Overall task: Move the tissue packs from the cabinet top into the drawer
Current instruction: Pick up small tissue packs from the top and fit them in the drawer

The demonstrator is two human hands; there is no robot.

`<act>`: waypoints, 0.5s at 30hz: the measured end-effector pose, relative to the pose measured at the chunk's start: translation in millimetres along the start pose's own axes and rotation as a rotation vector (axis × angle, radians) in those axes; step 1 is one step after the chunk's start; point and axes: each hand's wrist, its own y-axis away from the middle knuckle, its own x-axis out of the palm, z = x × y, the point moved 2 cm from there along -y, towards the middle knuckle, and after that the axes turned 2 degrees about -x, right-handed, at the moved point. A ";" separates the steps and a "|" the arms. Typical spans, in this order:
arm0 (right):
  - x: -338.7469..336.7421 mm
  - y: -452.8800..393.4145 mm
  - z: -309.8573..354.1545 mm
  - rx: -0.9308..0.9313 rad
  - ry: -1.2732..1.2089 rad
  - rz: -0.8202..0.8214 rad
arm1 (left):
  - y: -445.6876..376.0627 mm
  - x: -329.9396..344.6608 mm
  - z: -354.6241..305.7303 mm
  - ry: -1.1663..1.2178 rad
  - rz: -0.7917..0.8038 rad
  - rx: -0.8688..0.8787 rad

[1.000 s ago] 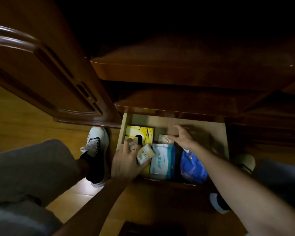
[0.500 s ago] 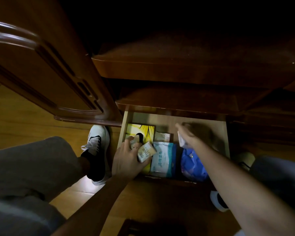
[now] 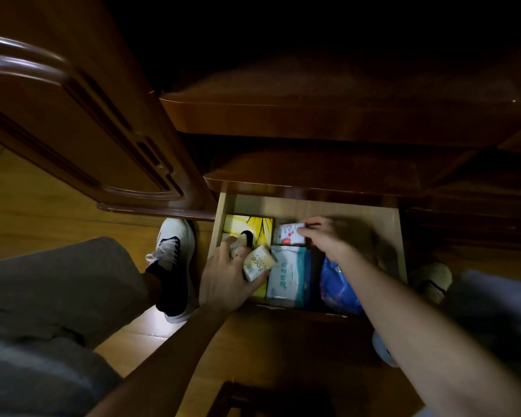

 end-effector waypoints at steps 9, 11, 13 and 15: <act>4.8 -9.0 2.7 -0.038 0.250 0.097 | -1.6 -3.5 -2.6 0.004 0.026 -0.027; 5.1 -7.5 3.5 -0.044 0.218 0.057 | -1.5 -4.6 -2.7 0.017 0.030 -0.034; 7.2 -5.4 2.0 -0.068 0.247 0.061 | -1.7 -6.4 -3.9 0.020 0.026 -0.033; 6.7 -2.4 3.1 -0.094 0.312 0.084 | -3.8 -9.4 -7.1 0.030 0.019 -0.037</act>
